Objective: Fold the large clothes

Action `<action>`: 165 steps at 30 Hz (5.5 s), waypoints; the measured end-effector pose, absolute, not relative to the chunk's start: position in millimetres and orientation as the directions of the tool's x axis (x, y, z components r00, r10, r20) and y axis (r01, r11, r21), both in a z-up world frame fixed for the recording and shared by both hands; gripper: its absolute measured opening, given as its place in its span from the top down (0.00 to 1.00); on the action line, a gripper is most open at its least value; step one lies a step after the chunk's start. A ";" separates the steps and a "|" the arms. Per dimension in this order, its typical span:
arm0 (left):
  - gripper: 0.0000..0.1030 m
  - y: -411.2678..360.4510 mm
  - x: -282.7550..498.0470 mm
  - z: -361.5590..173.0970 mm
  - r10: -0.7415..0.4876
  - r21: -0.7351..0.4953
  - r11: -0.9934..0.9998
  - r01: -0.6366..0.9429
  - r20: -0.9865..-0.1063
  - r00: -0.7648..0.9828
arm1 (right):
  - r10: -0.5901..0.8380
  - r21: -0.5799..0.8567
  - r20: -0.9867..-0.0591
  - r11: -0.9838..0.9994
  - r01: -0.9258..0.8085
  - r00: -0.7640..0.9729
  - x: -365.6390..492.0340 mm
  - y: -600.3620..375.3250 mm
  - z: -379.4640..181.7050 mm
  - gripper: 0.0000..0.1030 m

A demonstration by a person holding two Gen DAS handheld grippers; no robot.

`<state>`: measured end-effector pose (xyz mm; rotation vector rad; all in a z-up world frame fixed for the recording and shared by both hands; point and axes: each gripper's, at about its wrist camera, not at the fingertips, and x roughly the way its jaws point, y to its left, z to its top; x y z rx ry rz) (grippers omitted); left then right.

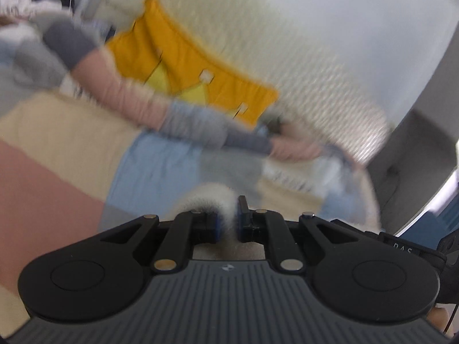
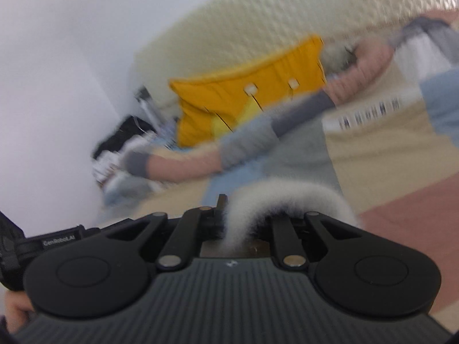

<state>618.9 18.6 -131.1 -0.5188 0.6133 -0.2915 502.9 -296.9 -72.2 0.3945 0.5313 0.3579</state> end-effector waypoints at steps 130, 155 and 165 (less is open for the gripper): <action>0.94 328.3 452.9 -152.6 0.360 0.112 0.882 -0.458 -0.786 0.502 | 0.278 0.292 -0.617 0.950 -0.114 0.736 176.5 -251.3 -148.4 0.27; 0.82 144.6 322.5 -29.8 0.091 0.052 0.995 -0.080 -0.757 0.647 | 0.275 0.354 -0.566 0.933 -0.073 0.777 152.6 -278.9 -134.1 0.29; 0.82 13.5 246.5 -36.7 -0.194 -0.129 0.981 0.147 -0.758 0.622 | 0.166 0.301 -0.547 0.954 0.008 0.820 132.9 -305.9 -115.1 0.28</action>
